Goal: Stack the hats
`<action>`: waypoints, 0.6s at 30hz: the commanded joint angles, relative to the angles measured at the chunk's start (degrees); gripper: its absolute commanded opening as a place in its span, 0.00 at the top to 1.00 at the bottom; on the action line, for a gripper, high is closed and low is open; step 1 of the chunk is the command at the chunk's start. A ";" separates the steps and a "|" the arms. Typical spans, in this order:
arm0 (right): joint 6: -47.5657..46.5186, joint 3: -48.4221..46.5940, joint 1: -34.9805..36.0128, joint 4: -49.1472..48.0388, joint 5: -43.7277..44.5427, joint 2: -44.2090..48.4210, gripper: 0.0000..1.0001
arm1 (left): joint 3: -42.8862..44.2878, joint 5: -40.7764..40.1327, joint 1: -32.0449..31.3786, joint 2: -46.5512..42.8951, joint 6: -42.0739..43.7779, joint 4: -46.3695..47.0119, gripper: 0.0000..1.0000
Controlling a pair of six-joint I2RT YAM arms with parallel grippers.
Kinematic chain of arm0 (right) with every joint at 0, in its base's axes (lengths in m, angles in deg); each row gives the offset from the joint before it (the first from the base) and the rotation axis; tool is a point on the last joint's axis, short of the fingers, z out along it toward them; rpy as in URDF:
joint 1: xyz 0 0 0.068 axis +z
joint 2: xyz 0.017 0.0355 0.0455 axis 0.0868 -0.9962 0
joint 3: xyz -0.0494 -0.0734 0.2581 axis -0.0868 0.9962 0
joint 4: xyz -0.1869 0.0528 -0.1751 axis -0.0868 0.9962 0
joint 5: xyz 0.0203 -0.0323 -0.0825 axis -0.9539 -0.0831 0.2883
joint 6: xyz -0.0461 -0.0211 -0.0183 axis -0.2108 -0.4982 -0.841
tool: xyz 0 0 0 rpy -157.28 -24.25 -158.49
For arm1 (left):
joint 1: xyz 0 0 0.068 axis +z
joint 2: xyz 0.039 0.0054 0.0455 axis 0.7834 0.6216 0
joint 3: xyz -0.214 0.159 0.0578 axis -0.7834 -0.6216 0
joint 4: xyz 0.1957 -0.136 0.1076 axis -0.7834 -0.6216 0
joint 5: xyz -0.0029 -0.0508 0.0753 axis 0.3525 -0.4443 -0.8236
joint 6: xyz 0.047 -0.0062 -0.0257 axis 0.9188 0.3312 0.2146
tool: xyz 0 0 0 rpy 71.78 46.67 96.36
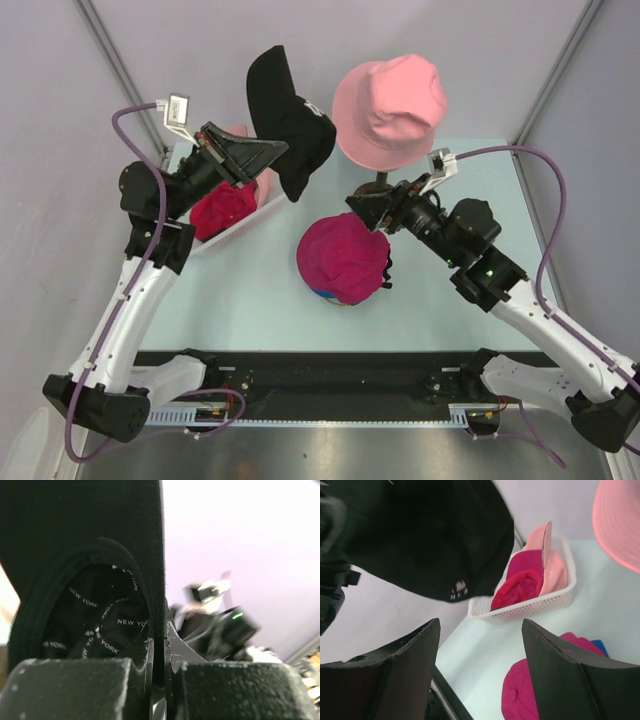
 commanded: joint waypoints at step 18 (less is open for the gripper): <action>-5.87 0.30 3.10 -12.77 7.98 0.38 0.26 | -0.43 -18.78 -17.27 0.19 -9.43 11.85 1.00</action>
